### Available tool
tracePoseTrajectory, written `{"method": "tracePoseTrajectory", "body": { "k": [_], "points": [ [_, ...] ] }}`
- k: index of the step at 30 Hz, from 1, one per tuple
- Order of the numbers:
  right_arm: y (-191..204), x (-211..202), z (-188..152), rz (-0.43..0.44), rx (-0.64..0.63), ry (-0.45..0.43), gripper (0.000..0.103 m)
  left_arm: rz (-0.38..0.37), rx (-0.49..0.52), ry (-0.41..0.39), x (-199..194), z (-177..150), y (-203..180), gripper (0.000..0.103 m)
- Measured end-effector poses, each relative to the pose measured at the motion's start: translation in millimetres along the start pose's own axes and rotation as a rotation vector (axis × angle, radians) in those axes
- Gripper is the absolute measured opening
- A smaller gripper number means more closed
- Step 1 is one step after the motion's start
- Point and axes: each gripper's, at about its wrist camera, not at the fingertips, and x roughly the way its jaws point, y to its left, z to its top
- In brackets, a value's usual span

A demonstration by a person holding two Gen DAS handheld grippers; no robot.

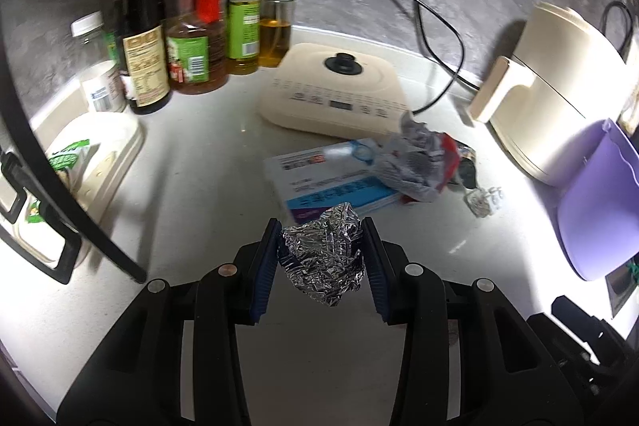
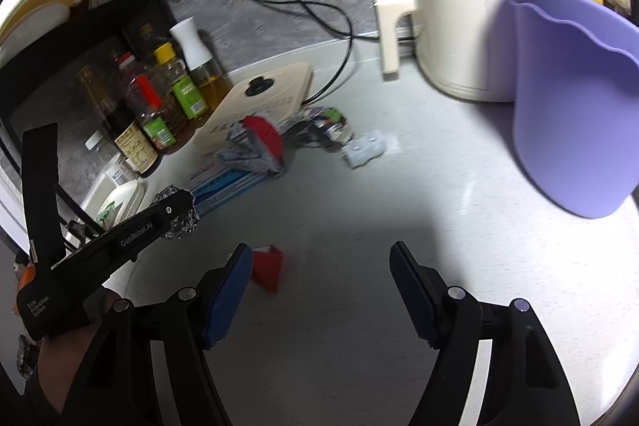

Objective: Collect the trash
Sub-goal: 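Grasp the small red folded paper with the right tool, then carry the foil ball and red paper in both tools over the lilac bucket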

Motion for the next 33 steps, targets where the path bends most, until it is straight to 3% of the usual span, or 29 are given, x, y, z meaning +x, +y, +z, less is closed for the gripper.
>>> {"method": "tracePoseTrajectory", "body": {
  "k": [8, 17, 20, 24, 33],
  "points": [
    [26.2, 20.9, -5.8, 0.036, -0.037, 0.044, 0.063, 0.000, -0.029, 0.018, 7.0, -4.6, 14.3, 0.041],
    [29.4, 48.3, -6.9, 0.045, -0.036, 0.086, 0.060, -0.004, -0.020, 0.031, 21.5, -2.5, 12.9, 0.041],
    [28.9, 58.6, -4.6, 0.048, -0.042, 0.105, 0.052, -0.008, -0.025, 0.029, 24.7, -0.1, 12.3, 0.041],
    [31.1, 68.0, -0.5, 0.068, -0.067, 0.132, 0.023, -0.011, -0.023, 0.031, 27.9, 2.3, 10.1, 0.041],
    [21.7, 45.4, 11.6, 0.054, -0.074, 0.068, 0.023, -0.046, 0.006, 0.017, 23.5, 7.1, -15.6, 0.041]
  ]
}}
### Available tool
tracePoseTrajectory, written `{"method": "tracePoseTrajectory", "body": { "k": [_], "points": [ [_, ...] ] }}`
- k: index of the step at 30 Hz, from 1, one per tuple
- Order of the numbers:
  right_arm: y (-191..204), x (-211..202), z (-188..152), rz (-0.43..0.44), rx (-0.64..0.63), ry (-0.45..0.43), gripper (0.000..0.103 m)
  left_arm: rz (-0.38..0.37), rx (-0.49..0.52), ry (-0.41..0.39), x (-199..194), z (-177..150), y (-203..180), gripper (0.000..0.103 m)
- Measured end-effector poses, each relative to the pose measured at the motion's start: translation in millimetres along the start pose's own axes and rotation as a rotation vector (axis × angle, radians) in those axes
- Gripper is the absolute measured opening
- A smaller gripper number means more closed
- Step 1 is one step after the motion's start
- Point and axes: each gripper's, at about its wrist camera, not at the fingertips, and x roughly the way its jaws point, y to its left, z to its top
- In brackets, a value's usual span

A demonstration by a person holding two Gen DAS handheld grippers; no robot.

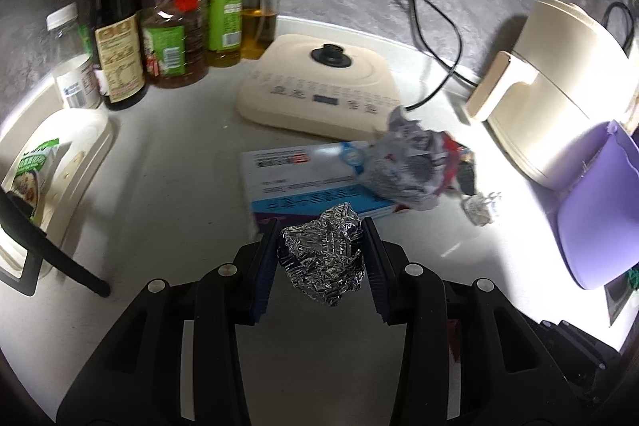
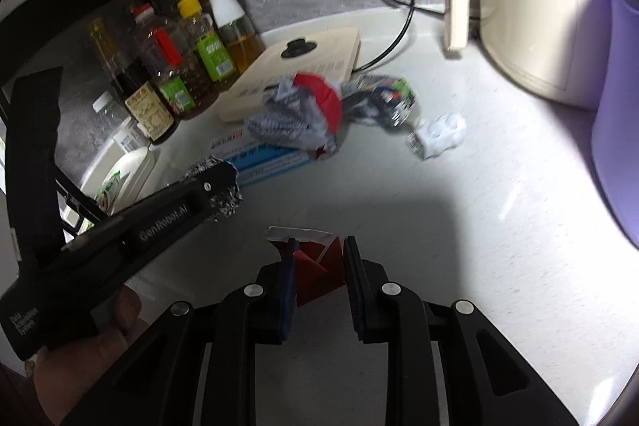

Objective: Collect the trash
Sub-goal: 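Carry the foil ball and red paper in both tools over the lilac bucket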

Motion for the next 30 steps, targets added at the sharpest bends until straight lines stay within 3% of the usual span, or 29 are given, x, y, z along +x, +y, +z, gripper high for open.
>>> {"method": "tracePoseTrajectory", "body": {
  "k": [18, 30],
  "points": [
    [-34.9, -92.4, 38.1, -0.078, 0.078, -0.217, 0.023, -0.109, 0.105, -0.122, -45.9, 38.6, -62.3, 0.041],
    [-65.4, -165.2, 62.1, -0.197, 0.115, -0.378, 0.023, -0.232, 0.154, -0.201, -70.6, 59.0, -119.7, 0.041]
  ]
}}
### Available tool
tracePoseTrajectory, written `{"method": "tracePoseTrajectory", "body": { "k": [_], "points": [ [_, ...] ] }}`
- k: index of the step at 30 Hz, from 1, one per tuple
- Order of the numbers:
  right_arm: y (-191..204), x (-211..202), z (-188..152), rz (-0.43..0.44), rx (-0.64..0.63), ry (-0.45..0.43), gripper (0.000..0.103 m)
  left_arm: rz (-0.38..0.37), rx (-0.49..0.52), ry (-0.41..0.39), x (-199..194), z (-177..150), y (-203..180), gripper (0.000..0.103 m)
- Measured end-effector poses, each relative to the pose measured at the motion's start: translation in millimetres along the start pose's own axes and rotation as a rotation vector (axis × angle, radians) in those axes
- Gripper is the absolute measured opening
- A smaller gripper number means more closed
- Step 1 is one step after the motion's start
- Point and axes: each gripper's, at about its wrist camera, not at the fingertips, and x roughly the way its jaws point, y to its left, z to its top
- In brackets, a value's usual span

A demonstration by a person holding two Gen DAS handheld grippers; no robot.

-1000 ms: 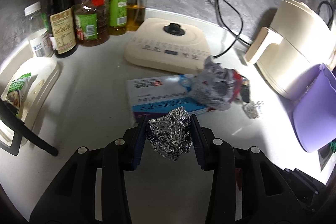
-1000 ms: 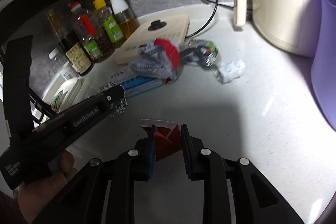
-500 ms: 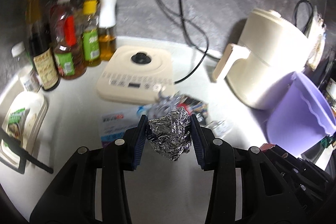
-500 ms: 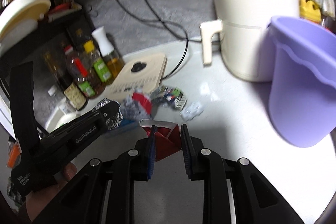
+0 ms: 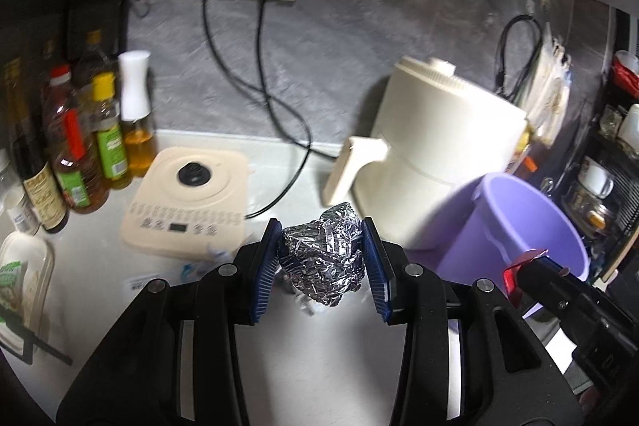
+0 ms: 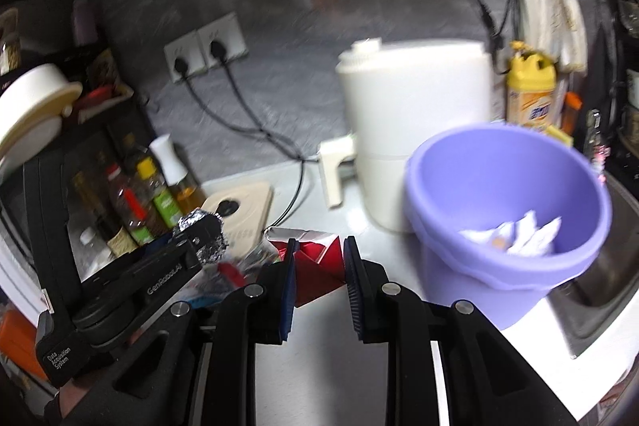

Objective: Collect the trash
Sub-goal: 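Carry the foil ball and red paper in both tools over the lilac bucket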

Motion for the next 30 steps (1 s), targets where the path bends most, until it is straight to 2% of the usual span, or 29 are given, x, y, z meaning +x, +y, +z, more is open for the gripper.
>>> {"method": "tracePoseTrajectory", "body": {
  "k": [17, 27, 30],
  "points": [
    [-49.1, -45.9, 48.4, -0.148, 0.028, -0.133, 0.023, -0.155, 0.045, -0.082, 3.2, 43.2, -67.6, 0.041],
    [-83.8, -45.1, 53.5, -0.231, 0.075, -0.122, 0.023, -0.254, 0.073, -0.050, 31.7, 46.7, -117.0, 0.041],
    [-94.3, -37.3, 52.1, -0.260, 0.098, -0.088, 0.029, -0.273, 0.089, -0.041, 36.6, 45.9, -127.0, 0.041]
  ]
}}
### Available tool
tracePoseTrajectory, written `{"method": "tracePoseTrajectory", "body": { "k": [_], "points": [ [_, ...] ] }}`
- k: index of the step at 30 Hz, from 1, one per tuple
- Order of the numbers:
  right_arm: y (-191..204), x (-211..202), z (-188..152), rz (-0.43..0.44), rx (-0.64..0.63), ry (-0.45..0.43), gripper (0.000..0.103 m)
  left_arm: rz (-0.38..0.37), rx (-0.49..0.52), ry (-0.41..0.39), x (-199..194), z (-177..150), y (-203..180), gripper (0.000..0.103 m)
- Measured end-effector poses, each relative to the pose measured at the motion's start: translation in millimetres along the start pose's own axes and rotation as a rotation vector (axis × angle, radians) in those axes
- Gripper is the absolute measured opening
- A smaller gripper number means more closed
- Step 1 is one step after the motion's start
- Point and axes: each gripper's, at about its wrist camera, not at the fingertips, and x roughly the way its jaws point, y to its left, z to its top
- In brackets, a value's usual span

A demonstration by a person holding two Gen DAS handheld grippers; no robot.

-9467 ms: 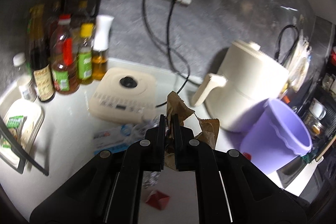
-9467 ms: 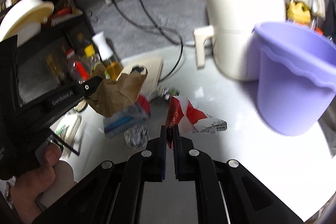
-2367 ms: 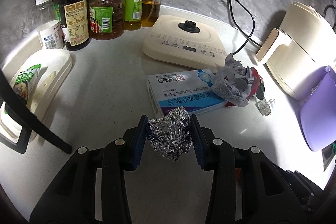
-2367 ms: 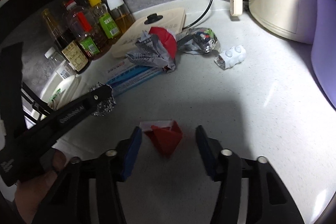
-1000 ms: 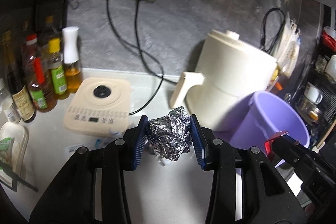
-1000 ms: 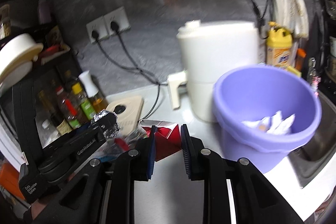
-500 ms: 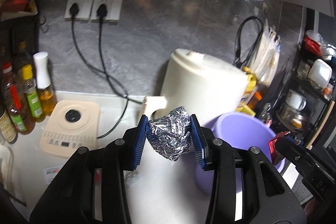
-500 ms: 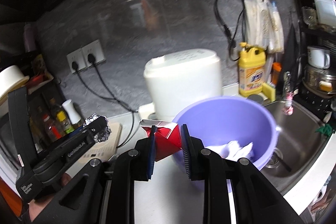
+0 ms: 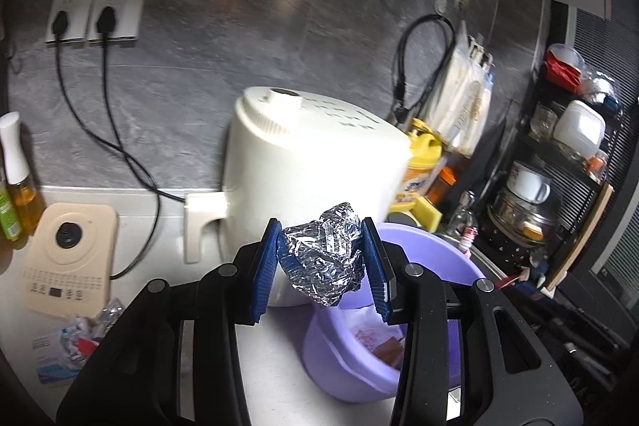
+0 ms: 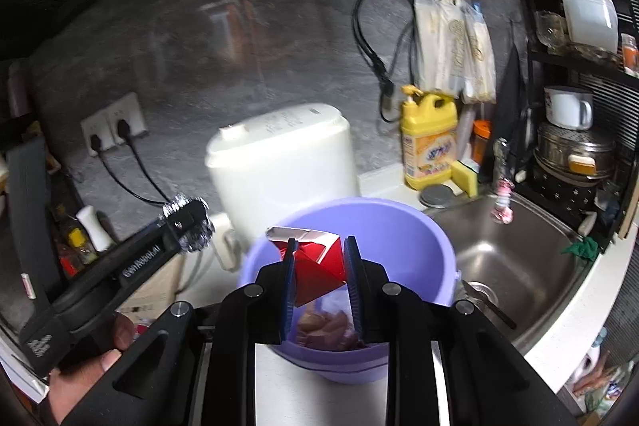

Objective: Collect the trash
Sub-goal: 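Carry the foil ball and red paper in both tools over the lilac bucket, then open the right tool over the bucket while the left tool opens to drop the foil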

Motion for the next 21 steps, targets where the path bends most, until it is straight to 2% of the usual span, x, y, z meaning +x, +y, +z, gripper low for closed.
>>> {"method": "tracePoseTrajectory", "body": {
  "k": [1, 2, 9, 21],
  "points": [
    [-2.4, 1.3, -0.7, -0.002, 0.008, 0.007, 0.042, -0.008, 0.006, 0.005, 3.3, -0.5, -3.2, 0.041],
    [-6.1, 2.5, -1.5, -0.007, 0.020, 0.010, 0.044, -0.011, 0.008, 0.007, 4.9, -0.3, -4.1, 0.041],
    [-20.1, -4.7, -7.7, -0.038, 0.041, 0.015, 0.044, -0.042, 0.009, 0.036, 17.1, -7.0, -14.8, 0.041],
    [-44.3, -30.2, -19.3, -0.127, 0.073, 0.010, 0.044, -0.137, 0.034, 0.083, 23.2, -23.3, -46.5, 0.043]
  ]
}}
